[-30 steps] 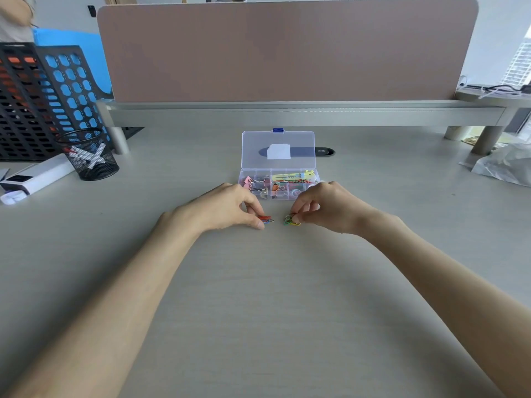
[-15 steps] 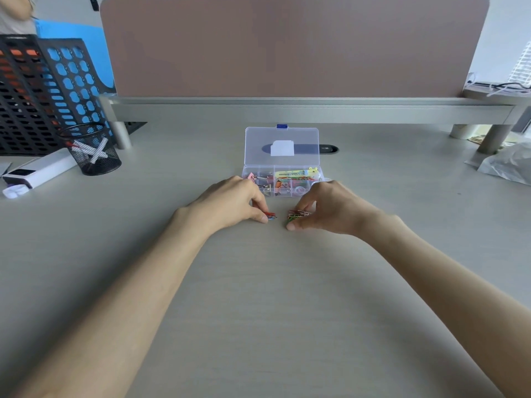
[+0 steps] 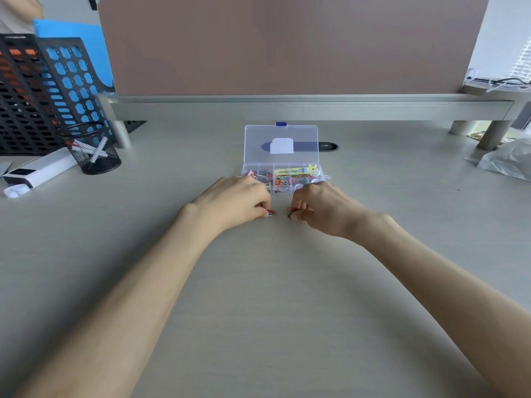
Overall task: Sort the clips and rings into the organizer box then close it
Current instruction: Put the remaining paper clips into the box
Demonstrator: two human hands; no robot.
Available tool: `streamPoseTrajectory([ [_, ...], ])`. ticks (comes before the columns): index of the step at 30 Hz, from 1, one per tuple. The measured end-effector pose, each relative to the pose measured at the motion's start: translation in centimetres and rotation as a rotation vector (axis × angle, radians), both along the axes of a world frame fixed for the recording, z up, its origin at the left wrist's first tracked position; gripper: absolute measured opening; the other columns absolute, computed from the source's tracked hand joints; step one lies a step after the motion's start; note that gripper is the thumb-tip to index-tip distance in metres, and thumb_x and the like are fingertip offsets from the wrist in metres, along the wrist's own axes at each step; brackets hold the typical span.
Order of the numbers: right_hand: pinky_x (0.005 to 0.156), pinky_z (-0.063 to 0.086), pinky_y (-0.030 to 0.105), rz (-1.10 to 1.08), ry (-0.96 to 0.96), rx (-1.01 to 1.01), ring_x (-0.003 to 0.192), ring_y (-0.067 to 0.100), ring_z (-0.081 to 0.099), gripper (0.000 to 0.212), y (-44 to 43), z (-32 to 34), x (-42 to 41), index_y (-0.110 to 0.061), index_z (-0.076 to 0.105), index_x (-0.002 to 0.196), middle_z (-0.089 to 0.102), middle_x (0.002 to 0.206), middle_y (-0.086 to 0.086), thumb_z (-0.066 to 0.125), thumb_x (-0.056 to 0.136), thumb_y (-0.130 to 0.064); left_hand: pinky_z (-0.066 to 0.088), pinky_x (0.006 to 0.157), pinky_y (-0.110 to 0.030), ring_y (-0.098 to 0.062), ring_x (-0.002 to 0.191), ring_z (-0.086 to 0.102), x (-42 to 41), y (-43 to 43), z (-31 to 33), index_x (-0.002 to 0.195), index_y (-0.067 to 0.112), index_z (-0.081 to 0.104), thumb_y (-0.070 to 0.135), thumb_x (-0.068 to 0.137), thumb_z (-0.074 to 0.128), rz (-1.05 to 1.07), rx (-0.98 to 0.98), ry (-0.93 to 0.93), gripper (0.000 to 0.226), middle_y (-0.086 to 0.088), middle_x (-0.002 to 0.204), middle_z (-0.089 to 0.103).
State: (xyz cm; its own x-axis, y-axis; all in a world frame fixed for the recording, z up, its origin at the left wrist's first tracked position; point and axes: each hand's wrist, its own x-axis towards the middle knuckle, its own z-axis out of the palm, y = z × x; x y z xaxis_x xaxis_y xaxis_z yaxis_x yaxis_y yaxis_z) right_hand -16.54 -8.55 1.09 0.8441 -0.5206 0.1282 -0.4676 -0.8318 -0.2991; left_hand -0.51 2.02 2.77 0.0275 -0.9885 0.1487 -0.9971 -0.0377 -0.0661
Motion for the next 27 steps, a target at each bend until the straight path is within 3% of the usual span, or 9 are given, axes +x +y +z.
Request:
streamPoseTrajectory([
  [5,0.082,0.049,0.04,0.017,0.069,-0.041,0.097,0.032,0.056,0.024,0.1,-0.1,0.1,-0.001,0.063,0.1,0.064,0.103,0.014,0.057,0.091,-0.022,0.034,0.061,-0.03,-0.024,0.084,0.055,-0.4,0.3,-0.1,0.088,0.02,0.067,0.026,0.089,0.051,-0.059,-0.058,-0.15,0.016,0.004,0.087,0.058],
  [11,0.077,0.049,0.04,0.06,0.026,-0.128,0.094,0.032,0.058,0.017,0.3,-0.1,-0.3,-0.006,0.066,0.096,0.066,0.1,0.012,0.06,0.088,-0.02,0.03,0.061,-0.029,-0.026,0.086,0.058,-0.4,0.6,-0.5,0.09,0.016,0.065,0.028,0.091,0.05,-0.054,-0.124,-0.145,0.019,0.002,0.093,0.062],
  [14,0.072,0.048,0.033,0.082,-0.01,-0.167,0.091,0.029,0.059,0.009,0.4,0.0,-0.6,-0.012,0.068,0.092,0.068,0.096,0.008,0.062,0.086,-0.015,0.029,0.061,-0.028,-0.026,0.086,0.058,-0.4,0.6,-0.6,0.091,0.014,0.065,0.028,0.092,0.05,-0.061,-0.132,-0.129,0.021,0.001,0.094,0.062],
  [20,0.07,0.044,0.027,0.041,-0.05,-0.027,0.087,0.02,0.058,0.009,0.4,0.4,-0.7,-0.019,0.071,0.09,0.063,0.084,-0.002,0.068,0.082,-0.015,0.034,0.062,-0.029,-0.027,0.086,0.059,0.0,0.7,-0.7,0.092,0.012,0.066,0.029,0.092,0.051,-0.032,-0.126,-0.046,0.023,-0.002,0.096,0.064],
  [27,0.071,0.047,0.028,0.012,-0.075,0.051,0.083,0.02,0.059,0.015,-0.1,0.1,-1.0,-0.02,0.07,0.09,0.062,0.083,-0.005,0.062,0.084,-0.009,0.039,0.065,-0.029,-0.024,0.085,0.059,0.3,0.8,-0.8,0.092,0.014,0.067,0.025,0.09,0.053,-0.004,-0.137,0.088,0.018,0.002,0.094,0.065],
])
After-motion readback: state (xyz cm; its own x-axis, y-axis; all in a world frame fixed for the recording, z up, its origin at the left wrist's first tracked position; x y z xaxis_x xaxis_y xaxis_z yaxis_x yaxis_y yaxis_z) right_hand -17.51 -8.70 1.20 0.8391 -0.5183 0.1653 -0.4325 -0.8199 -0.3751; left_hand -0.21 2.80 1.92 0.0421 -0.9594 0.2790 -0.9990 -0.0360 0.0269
